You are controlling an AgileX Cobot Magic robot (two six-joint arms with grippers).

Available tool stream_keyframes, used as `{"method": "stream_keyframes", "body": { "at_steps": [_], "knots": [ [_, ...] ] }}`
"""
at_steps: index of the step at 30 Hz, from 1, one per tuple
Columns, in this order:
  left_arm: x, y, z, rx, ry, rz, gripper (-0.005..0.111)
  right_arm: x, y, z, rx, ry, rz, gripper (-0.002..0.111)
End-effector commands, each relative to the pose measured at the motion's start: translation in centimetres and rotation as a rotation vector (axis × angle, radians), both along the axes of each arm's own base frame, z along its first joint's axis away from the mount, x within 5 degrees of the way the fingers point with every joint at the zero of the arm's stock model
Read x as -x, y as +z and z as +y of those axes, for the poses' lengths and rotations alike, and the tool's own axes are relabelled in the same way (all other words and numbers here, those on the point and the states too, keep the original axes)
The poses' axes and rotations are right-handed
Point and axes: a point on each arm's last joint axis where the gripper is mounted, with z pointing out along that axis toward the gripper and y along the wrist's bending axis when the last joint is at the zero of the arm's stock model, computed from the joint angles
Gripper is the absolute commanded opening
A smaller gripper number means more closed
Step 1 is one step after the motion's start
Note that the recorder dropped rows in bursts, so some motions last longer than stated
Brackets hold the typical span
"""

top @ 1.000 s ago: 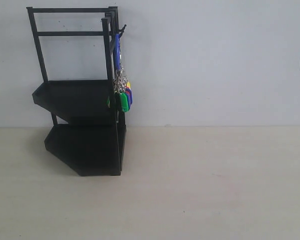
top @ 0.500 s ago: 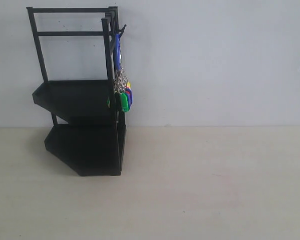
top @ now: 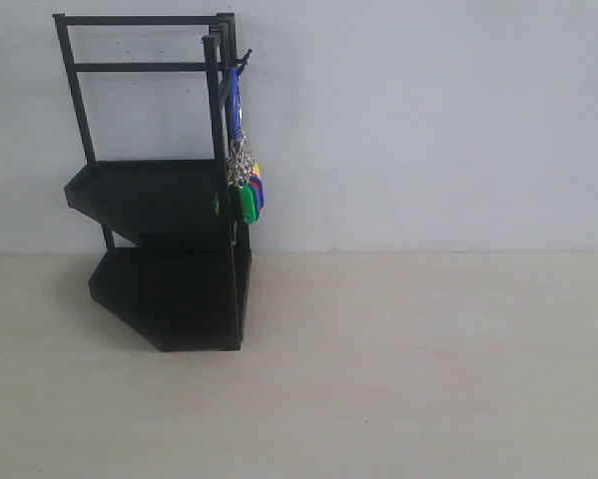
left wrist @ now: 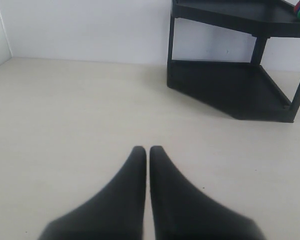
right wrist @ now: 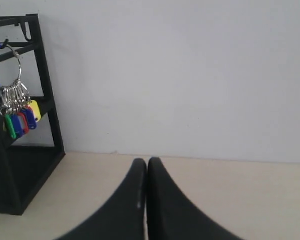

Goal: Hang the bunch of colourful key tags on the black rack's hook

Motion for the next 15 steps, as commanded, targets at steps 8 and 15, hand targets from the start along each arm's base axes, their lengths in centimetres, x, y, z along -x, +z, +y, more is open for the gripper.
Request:
{"method": "stream_keyframes", "body": {
  "at_steps": [8, 15],
  "knots": [
    [0.0, 0.2, 0.0, 0.002, 0.004, -0.010, 0.004, 4.9, -2.5, -2.1, -0.064, -0.077, -0.189, 0.000],
    [0.0, 0.2, 0.0, 0.002, 0.004, -0.010, 0.004, 5.1, -2.6, -0.9, -0.055, 0.064, -0.203, 0.000]
  ]
}}
